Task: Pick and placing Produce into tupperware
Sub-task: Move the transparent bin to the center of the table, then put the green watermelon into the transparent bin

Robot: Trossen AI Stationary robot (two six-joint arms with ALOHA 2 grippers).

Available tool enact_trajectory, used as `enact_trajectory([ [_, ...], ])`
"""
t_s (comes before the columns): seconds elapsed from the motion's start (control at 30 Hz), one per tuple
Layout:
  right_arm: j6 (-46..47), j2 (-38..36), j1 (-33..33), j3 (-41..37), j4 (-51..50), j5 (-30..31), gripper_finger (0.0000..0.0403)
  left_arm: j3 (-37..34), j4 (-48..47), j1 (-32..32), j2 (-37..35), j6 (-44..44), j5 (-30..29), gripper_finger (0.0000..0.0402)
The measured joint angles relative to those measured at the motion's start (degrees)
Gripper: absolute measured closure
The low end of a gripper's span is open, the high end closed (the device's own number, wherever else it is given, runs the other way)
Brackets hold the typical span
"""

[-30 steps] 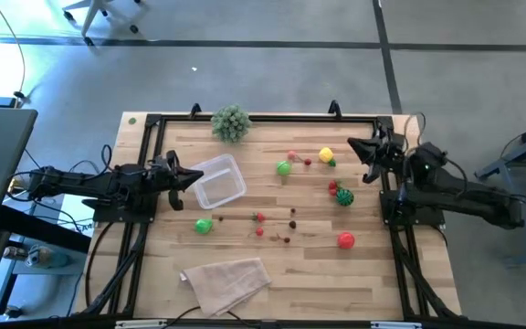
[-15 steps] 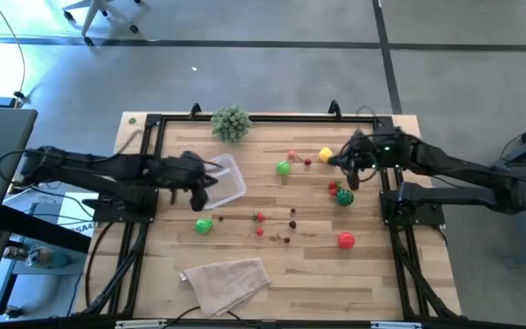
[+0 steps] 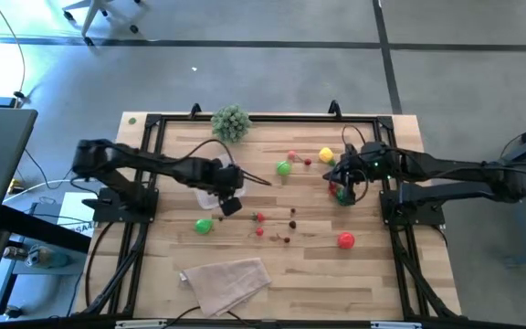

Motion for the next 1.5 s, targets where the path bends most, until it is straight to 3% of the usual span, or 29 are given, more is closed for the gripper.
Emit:
enact_trajectory([
  [0.23,0.58,0.06,4.48,-0.02,0.32,5.94,0.0402,4.28,2.45,0.72,7.06,1.71,1.6,0.0401],
  [0.53,2.07,0.08,7.61,-0.02,0.58,7.37,0.0402,12.21,2.98,0.65,15.06,3.85,5.24,0.0401],
  [0.9,2.48,0.05,9.15,-0.02,0.6,8.47,0.0402,25.55,3.93,0.68,24.43,13.37,7.21,0.0401],
  [1.1,2.68,0.08,9.15,-0.02,0.47,8.47,0.0402,32.42,3.48,0.65,29.03,18.07,11.64,0.0401],
  [1.3,2.71,0.08,9.15,-0.02,0.13,8.47,0.0402,34.69,-0.1,0.52,30.87,18.36,12.93,0.0401],
  [1.5,3.48,0.08,9.15,-0.02,0.12,8.18,0.0402,34.75,-1.46,0.52,30.87,18.13,10.57,0.0401],
])
